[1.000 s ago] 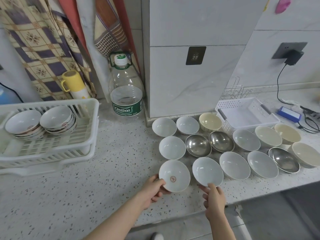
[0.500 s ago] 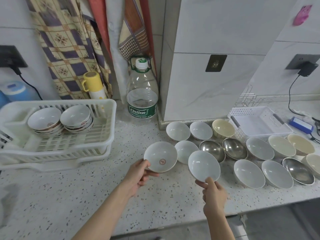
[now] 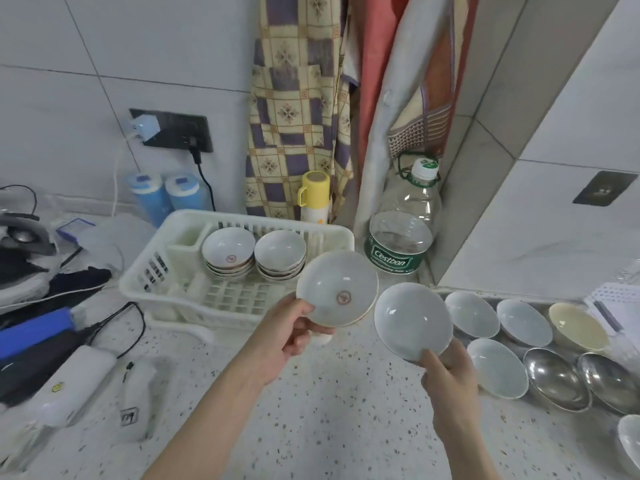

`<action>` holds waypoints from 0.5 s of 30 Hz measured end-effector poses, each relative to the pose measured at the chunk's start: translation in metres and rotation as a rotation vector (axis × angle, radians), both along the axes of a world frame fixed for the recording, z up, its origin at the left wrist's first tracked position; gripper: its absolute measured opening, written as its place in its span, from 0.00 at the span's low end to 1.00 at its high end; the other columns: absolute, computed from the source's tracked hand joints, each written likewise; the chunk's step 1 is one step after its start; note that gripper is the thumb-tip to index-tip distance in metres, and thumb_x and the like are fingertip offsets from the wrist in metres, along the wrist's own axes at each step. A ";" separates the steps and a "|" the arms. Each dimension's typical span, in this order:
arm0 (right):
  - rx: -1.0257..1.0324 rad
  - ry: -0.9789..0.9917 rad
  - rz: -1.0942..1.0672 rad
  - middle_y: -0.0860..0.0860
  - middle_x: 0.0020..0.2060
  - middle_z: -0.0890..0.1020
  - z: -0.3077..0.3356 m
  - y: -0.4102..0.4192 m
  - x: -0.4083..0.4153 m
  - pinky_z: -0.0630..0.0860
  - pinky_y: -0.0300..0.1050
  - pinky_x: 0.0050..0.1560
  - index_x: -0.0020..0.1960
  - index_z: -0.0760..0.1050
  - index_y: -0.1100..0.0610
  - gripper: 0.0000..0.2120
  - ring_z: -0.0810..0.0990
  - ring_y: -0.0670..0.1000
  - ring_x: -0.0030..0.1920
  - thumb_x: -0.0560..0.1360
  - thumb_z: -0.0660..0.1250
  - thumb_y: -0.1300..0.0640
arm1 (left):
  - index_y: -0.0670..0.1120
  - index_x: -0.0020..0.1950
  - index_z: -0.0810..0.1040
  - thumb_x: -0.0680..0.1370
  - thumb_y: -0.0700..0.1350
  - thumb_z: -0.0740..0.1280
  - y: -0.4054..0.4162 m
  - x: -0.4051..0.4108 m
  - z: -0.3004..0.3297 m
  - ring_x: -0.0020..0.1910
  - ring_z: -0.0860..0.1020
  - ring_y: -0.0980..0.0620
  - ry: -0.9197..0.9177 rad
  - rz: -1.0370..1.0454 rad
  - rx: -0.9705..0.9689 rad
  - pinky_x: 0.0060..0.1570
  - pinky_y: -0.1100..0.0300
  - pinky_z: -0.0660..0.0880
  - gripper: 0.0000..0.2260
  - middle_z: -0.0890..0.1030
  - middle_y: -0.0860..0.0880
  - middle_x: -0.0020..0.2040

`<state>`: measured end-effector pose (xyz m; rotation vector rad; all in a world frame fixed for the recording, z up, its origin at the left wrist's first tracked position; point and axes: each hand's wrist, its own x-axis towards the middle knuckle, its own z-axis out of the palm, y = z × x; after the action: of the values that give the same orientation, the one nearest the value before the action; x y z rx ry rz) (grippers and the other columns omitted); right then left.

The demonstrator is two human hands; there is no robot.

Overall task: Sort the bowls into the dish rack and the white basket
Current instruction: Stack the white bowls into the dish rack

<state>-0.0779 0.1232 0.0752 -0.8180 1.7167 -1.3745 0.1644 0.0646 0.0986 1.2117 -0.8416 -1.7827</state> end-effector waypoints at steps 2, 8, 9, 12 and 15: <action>-0.003 0.002 0.032 0.45 0.25 0.81 0.008 -0.015 0.025 0.68 0.39 0.25 0.58 0.71 0.44 0.21 0.66 0.44 0.22 0.72 0.65 0.65 | 0.50 0.57 0.76 0.75 0.42 0.61 -0.006 0.033 0.005 0.22 0.64 0.56 -0.023 0.057 -0.066 0.21 0.65 0.58 0.12 0.85 0.35 0.43; -0.010 -0.088 0.186 0.57 0.37 0.86 0.022 -0.062 0.099 0.65 0.34 0.22 0.62 0.72 0.46 0.19 0.82 0.47 0.29 0.75 0.64 0.64 | 0.51 0.61 0.74 0.77 0.40 0.61 -0.017 0.127 0.007 0.21 0.64 0.55 -0.127 0.271 -0.166 0.18 0.67 0.58 0.14 0.85 0.40 0.36; -0.007 -0.082 0.208 0.57 0.38 0.86 0.023 -0.070 0.110 0.66 0.35 0.23 0.63 0.73 0.47 0.19 0.84 0.47 0.32 0.75 0.64 0.64 | 0.50 0.61 0.74 0.77 0.40 0.61 -0.019 0.141 0.007 0.21 0.63 0.55 -0.147 0.306 -0.164 0.18 0.67 0.58 0.13 0.85 0.39 0.38; 0.022 0.007 0.291 0.52 0.36 0.87 0.025 -0.090 0.140 0.68 0.40 0.31 0.67 0.72 0.49 0.20 0.86 0.47 0.36 0.76 0.64 0.61 | 0.51 0.60 0.73 0.77 0.40 0.62 -0.030 0.174 0.006 0.21 0.65 0.55 -0.229 0.397 -0.157 0.18 0.68 0.62 0.13 0.86 0.38 0.41; 0.075 0.050 0.372 0.55 0.31 0.85 0.025 -0.107 0.164 0.66 0.36 0.26 0.64 0.75 0.51 0.17 0.80 0.42 0.26 0.76 0.62 0.60 | 0.55 0.58 0.73 0.77 0.40 0.64 -0.041 0.195 0.005 0.22 0.72 0.54 -0.295 0.460 -0.158 0.20 0.69 0.67 0.13 0.87 0.42 0.39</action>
<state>0.0856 0.0163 0.1003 -1.0735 1.5467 -1.0400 0.3596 0.0238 0.1038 1.4465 -0.7725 -1.1675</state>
